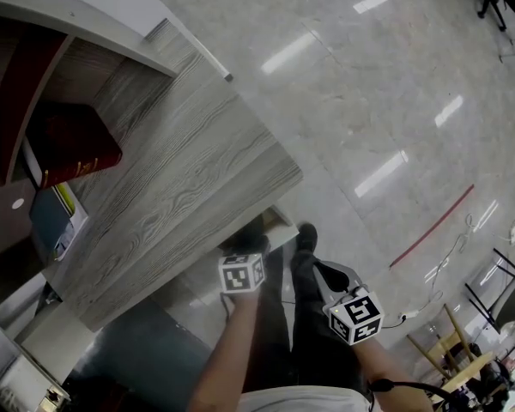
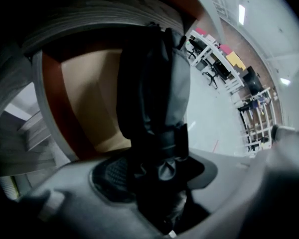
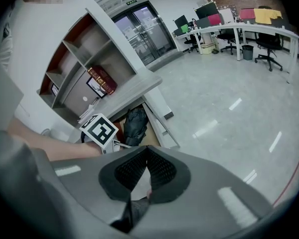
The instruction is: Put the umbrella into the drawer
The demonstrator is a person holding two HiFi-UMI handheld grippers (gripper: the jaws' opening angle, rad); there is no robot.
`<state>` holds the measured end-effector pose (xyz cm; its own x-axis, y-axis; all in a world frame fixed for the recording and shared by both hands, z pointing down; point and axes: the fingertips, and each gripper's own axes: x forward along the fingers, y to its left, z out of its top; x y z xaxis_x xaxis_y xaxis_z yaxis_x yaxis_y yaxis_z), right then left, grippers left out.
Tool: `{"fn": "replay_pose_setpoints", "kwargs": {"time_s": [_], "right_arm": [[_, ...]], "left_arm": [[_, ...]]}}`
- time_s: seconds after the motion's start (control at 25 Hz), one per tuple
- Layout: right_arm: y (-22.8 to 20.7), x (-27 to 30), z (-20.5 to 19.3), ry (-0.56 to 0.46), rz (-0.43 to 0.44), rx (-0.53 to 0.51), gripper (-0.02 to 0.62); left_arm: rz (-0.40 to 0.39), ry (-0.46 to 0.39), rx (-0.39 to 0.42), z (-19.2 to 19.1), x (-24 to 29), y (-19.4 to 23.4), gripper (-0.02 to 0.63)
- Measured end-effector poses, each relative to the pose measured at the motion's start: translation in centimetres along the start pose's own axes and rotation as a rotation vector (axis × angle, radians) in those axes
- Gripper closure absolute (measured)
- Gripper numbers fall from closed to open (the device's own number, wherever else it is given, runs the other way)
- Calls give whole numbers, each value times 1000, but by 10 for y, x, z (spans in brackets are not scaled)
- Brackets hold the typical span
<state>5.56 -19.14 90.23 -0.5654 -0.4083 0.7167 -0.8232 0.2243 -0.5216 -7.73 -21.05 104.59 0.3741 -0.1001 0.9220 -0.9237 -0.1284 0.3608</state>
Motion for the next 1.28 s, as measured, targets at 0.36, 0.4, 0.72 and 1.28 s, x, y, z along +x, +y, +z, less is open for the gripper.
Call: {"fn": "replay_pose_setpoints", "kwargs": {"time_s": [0.36,0.4,0.72,1.28], "right_arm": [[-13,-6,1,4,-19,11,591],[-13,-7,2,4,-20,11,591],[-9,-31,8,0,-16,-31,591],[22,-116,39,-37,-10,-120,591]], "left_arm": [[72,-23,127,6,2,8,326],[84,-28,147,8,1,8,317],[114,-63,129,12,-15,10,238],[135,-148,113,5,-109,-40,261]]}}
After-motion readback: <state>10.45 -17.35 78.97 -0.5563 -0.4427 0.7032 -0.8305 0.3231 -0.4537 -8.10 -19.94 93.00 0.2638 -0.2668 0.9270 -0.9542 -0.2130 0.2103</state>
